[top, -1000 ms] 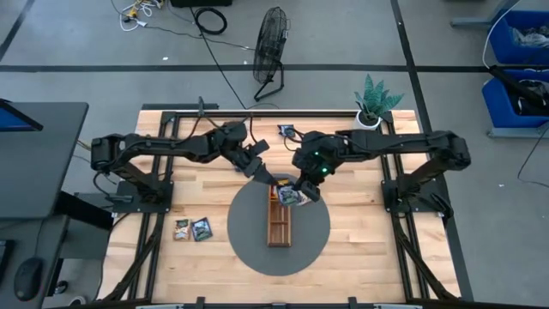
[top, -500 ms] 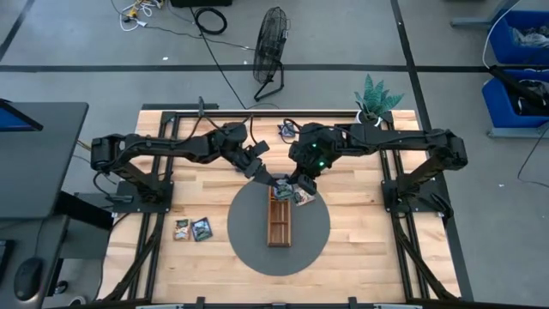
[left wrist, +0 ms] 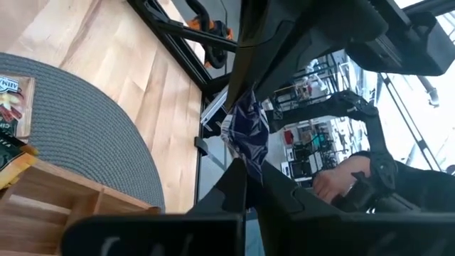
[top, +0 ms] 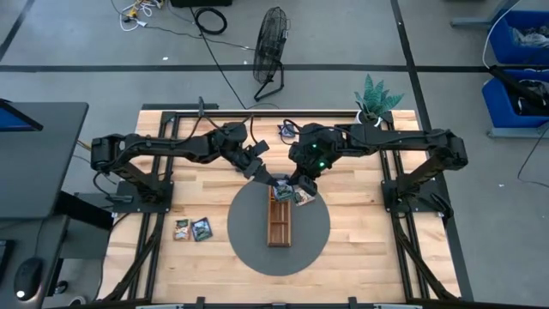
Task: Pick & Place Tea
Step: Put the purple tea bag into the middle section of the wooden organizer
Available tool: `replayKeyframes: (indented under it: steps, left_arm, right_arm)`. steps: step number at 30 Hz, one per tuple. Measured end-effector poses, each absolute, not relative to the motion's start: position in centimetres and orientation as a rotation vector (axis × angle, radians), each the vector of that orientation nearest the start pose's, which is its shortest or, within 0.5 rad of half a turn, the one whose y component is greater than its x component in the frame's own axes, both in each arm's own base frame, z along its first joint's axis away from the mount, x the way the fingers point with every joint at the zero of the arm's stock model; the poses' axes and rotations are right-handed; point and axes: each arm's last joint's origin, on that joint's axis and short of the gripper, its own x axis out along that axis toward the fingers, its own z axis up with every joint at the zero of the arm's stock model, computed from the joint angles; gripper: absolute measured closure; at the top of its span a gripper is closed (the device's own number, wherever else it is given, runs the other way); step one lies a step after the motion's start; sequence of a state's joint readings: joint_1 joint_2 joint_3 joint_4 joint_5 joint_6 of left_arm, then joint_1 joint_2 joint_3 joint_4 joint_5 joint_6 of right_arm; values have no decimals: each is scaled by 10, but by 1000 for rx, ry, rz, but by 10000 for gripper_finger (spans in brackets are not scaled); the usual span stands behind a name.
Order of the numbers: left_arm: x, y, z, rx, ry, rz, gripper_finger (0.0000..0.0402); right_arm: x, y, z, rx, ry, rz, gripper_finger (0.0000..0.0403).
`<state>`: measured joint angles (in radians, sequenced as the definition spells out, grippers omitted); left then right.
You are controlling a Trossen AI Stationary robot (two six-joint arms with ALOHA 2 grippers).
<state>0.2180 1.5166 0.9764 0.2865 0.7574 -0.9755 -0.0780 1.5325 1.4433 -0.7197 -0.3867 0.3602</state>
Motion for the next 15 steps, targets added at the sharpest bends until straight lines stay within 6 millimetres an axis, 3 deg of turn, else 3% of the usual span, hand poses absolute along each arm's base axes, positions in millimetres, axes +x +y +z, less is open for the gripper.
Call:
replayKeyframes:
  steps: [7,15]
  left_arm:
    - [326,53,273,-1028,463,-377,393]
    - [319,70,286,-976,319,-206,393]
  right_arm:
    - [308,-14,354,502,795,132,348]
    - [280,-17,384,461,642,-67,285]
